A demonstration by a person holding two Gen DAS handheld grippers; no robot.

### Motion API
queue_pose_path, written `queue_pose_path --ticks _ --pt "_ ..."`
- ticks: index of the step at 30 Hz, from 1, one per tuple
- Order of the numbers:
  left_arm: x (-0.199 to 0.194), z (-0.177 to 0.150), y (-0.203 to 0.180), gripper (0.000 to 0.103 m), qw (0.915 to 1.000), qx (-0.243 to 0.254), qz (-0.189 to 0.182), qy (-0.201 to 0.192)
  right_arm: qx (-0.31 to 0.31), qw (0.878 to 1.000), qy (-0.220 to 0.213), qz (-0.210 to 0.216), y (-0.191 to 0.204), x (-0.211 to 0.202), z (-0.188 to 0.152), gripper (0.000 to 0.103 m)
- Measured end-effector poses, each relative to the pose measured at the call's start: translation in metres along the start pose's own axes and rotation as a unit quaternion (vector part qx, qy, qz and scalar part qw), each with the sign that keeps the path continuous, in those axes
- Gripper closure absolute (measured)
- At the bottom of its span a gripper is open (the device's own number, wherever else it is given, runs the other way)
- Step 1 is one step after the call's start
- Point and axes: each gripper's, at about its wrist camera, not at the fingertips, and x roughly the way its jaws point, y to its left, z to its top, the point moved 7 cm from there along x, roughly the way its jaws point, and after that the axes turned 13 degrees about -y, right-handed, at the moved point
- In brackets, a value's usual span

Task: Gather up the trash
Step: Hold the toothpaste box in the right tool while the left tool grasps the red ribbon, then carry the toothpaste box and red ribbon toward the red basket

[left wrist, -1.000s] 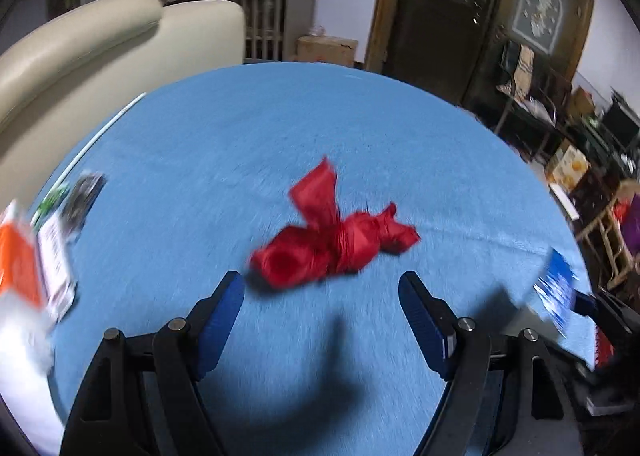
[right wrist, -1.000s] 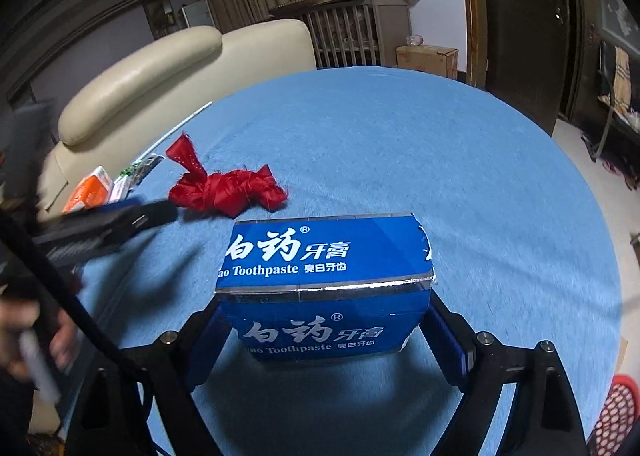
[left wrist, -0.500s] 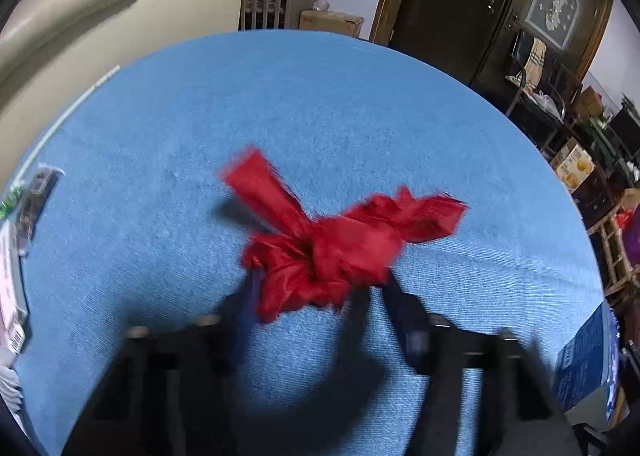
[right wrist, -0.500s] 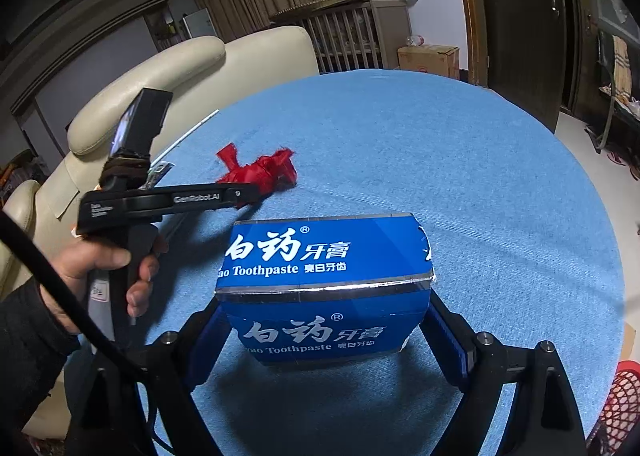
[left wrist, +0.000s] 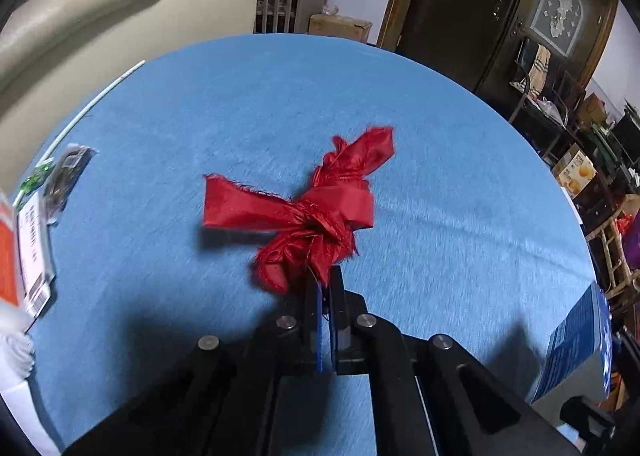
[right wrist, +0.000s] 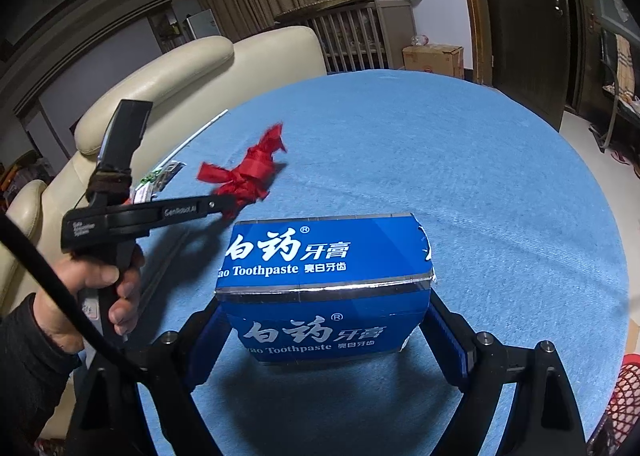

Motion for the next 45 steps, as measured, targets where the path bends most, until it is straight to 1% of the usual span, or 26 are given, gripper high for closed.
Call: queue_pose_path --ticks 2,3,4,5,6,7,10,12,14,15,18,19,20,21,22,23,24,27,28,35,40,45 --pt "-0.009 -0.001 -0.001 0.092 1.0 -0.003 -0.006 -0.006 -0.001 1.0 0.0 0.002 0.003 -0.003 -0.002 0.013" --pt "-0.015 -0.001 -0.001 0.075 0.9998 -0.006 -0.018 -0.007 -0.002 1.0 -0.001 0.002 0.004 -0.005 -0.003 0.013" --pt "-0.021 -0.001 -0.003 0.055 0.9996 -0.007 -0.026 -0.008 -0.001 1.0 -0.001 0.002 0.005 -0.007 -0.004 0.013" --pt "-0.025 -0.002 -0.004 0.045 0.9995 -0.005 -0.028 -0.01 0.0 1.0 -0.001 0.003 0.005 -0.009 -0.005 0.013" --pt "-0.031 -0.001 -0.005 0.031 0.9995 -0.001 -0.027 -0.016 0.001 1.0 0.0 0.002 0.005 -0.011 -0.007 0.013" --pt "-0.038 0.001 -0.007 0.028 0.9993 0.007 -0.026 -0.026 0.002 1.0 0.0 0.001 0.005 -0.012 -0.008 0.013" --pt "-0.048 0.016 -0.012 0.027 0.9975 0.045 -0.02 -0.05 0.011 1.0 0.002 0.001 0.002 -0.013 -0.011 0.013" --pt "-0.042 0.028 -0.014 0.023 0.9957 0.071 -0.011 -0.057 0.017 1.0 0.003 0.003 0.0 -0.013 -0.012 0.013" --pt "-0.028 0.04 -0.014 0.023 0.9944 0.088 0.001 -0.059 0.018 1.0 0.003 0.004 0.001 -0.013 -0.012 0.013" --pt "-0.017 0.043 -0.013 0.023 0.9946 0.09 0.005 -0.052 0.018 1.0 0.002 0.006 0.001 -0.013 -0.011 0.013" --pt "0.015 0.041 -0.006 0.023 0.9959 0.087 0.011 -0.021 0.019 1.0 -0.001 0.006 -0.001 -0.015 -0.008 0.013" --pt "0.024 0.039 -0.006 0.027 0.996 0.088 0.013 -0.007 0.022 1.0 -0.001 0.005 -0.003 -0.015 -0.008 0.013" --pt "0.031 0.033 -0.003 0.038 0.996 0.088 0.015 0.007 0.024 1.0 -0.001 0.005 -0.004 -0.015 -0.009 0.013" --pt "0.041 0.026 -0.001 0.076 0.9958 0.083 0.017 0.034 0.026 1.0 0.0 0.004 -0.006 -0.015 -0.009 0.013" --pt "0.044 0.021 0.001 0.079 0.9959 0.074 0.017 0.05 0.027 1.0 0.001 0.004 -0.007 -0.015 -0.009 0.013" --pt "0.042 0.021 0.003 0.08 0.997 0.064 0.018 0.04 0.027 1.0 0.002 0.004 -0.008 -0.014 -0.01 0.013" --pt "0.039 0.019 0.003 0.084 0.9971 0.059 0.019 0.044 0.028 1.0 0.003 0.003 -0.008 -0.014 -0.01 0.013" --pt "0.022 0.016 -0.001 0.086 0.998 0.048 0.018 0.038 0.027 1.0 0.004 0.004 -0.007 -0.013 -0.01 0.013" --pt "0.015 0.013 0.0 0.086 0.998 0.047 0.028 0.033 0.026 1.0 0.004 0.005 -0.005 -0.013 -0.01 0.013" --pt "-0.027 -0.008 -0.001 0.086 0.9975 0.025 0.063 0.021 0.016 1.0 0.0 0.015 0.013 -0.023 -0.014 0.013" --pt "-0.055 -0.028 -0.004 0.086 0.9974 0.015 0.069 0.012 0.016 1.0 0.001 0.01 0.018 -0.037 -0.023 0.013" --pt "-0.073 -0.038 -0.009 0.086 0.9979 0.002 0.064 0.001 0.017 1.0 -0.003 0.001 0.02 -0.052 -0.028 0.013"
